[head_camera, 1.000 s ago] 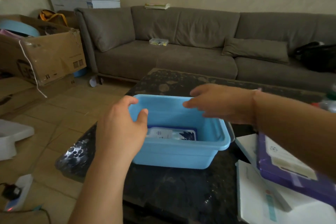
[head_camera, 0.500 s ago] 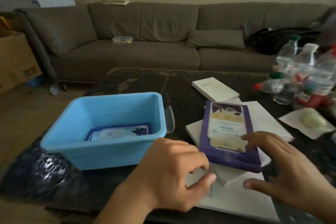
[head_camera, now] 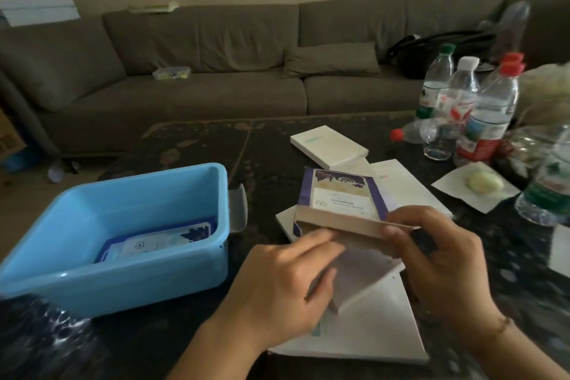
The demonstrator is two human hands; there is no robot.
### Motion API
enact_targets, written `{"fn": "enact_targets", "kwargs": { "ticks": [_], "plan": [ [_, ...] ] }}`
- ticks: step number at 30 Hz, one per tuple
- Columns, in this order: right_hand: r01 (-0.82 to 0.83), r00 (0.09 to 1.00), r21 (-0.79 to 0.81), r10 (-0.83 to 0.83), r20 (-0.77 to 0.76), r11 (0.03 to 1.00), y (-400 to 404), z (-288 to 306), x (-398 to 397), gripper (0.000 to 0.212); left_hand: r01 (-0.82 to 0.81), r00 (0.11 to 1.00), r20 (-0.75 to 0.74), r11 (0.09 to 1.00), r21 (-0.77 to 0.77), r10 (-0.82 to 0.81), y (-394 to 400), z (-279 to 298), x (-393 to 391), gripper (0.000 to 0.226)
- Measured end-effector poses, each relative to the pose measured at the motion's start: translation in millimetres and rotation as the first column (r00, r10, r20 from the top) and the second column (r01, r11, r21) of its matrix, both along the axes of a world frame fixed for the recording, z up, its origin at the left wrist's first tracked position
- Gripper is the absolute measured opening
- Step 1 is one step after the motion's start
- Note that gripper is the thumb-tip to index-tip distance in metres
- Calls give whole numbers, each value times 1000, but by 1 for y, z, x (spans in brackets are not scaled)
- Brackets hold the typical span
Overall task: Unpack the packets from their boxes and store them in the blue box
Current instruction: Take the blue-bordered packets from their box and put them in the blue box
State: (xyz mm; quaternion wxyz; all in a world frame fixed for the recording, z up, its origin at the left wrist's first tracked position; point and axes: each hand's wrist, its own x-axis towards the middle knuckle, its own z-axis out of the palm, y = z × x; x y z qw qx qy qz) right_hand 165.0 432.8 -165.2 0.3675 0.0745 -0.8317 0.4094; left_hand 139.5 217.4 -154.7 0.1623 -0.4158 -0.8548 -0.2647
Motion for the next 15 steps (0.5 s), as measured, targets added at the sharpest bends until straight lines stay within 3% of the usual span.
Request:
{"fn": "enact_targets", "kwargs": {
  "ticks": [4,8,12,15],
  "plan": [
    [-10,1000,-104,8,-26,995,-7,3,-3,28,-101,993,-52,995,19,102,11,0,3,38],
    [31,996,-120,-40,-73,992,-12,4,-5,15,-142,983,-117,990,23,143,16,-3,4,27],
    [17,996,-171,-31,-79,985,-19,11,-1,9,-175,983,-59,984,14,176,20,-2,10,34],
    [29,996,-184,-44,-77,983,-19,11,-2,18,-210,975,-72,978,-9,209,25,-6,13,40]
  ]
}}
